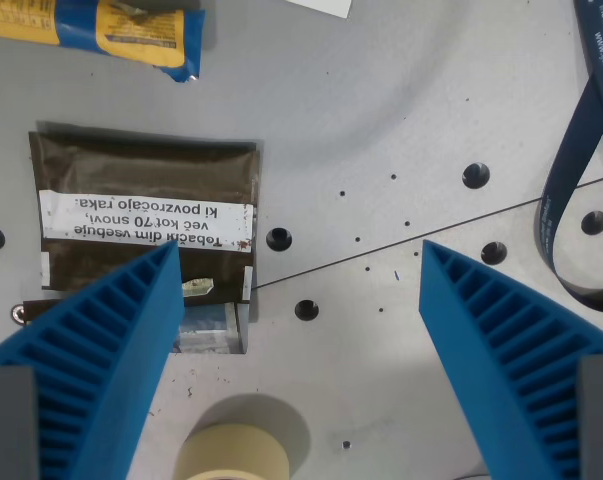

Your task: Move above the blue bag

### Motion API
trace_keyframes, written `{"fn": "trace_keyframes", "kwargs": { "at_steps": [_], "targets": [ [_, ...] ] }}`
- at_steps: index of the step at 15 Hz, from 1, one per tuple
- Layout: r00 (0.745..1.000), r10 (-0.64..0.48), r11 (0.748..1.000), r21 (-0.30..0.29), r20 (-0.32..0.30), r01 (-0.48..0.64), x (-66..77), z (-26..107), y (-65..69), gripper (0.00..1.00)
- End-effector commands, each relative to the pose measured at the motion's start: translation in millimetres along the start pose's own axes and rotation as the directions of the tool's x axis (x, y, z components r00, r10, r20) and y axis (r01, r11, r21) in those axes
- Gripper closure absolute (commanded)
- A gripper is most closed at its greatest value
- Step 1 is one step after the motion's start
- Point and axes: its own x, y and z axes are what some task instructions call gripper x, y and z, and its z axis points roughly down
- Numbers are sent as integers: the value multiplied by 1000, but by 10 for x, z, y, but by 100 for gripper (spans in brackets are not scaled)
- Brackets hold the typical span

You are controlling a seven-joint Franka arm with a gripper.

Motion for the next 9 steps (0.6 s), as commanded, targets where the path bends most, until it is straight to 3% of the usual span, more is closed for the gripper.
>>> {"fn": "trace_keyframes", "kwargs": {
  "at_steps": [1,9],
  "targets": [
    [1000,1,1000,1,-5,-1,-1,-23,0,0],
    [997,-76,997,4,-4,76,9,1,-18,0]
  ]
}}
